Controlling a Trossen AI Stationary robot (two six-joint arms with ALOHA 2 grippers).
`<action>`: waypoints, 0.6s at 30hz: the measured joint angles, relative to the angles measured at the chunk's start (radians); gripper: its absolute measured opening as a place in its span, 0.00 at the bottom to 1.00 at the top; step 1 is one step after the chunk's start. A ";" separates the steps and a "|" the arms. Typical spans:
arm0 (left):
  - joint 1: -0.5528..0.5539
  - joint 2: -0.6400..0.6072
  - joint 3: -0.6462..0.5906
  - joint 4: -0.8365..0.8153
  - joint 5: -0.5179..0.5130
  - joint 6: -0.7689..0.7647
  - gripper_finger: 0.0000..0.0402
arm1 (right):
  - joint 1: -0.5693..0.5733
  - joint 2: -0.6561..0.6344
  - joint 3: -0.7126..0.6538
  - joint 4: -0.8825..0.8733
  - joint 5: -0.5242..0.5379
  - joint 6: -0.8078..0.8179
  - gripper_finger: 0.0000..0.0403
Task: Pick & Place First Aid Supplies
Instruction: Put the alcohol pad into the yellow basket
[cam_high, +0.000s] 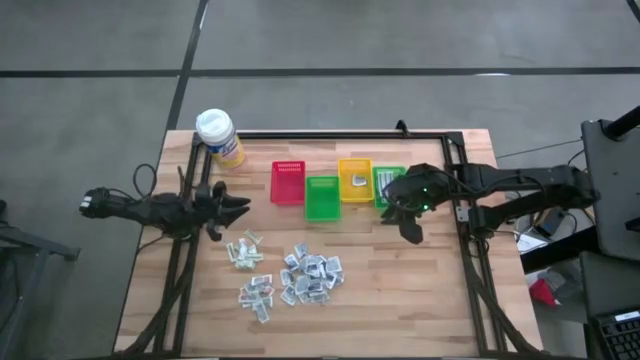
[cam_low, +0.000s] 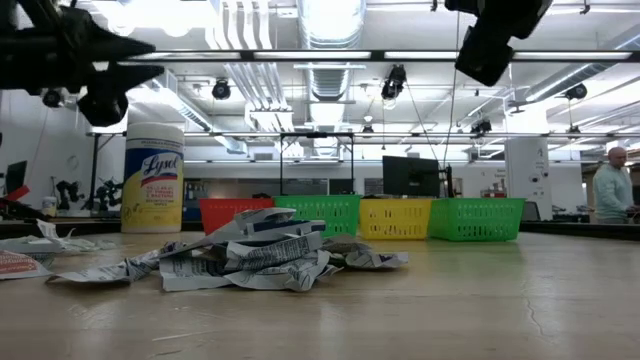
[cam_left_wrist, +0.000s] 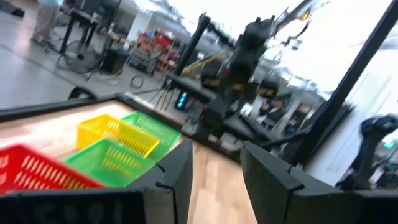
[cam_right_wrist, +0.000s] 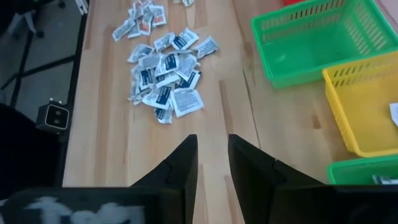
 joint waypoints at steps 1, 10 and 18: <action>0.000 0.000 0.000 0.018 0.003 0.000 0.33 | 0.000 -0.011 -0.017 0.019 0.000 0.002 0.22; -0.001 0.088 0.094 0.024 0.056 -0.014 0.33 | 0.000 -0.132 -0.181 0.206 0.000 0.018 0.18; -0.001 0.354 0.333 -0.211 0.078 -0.008 0.33 | 0.000 -0.234 -0.308 0.376 0.001 0.085 0.17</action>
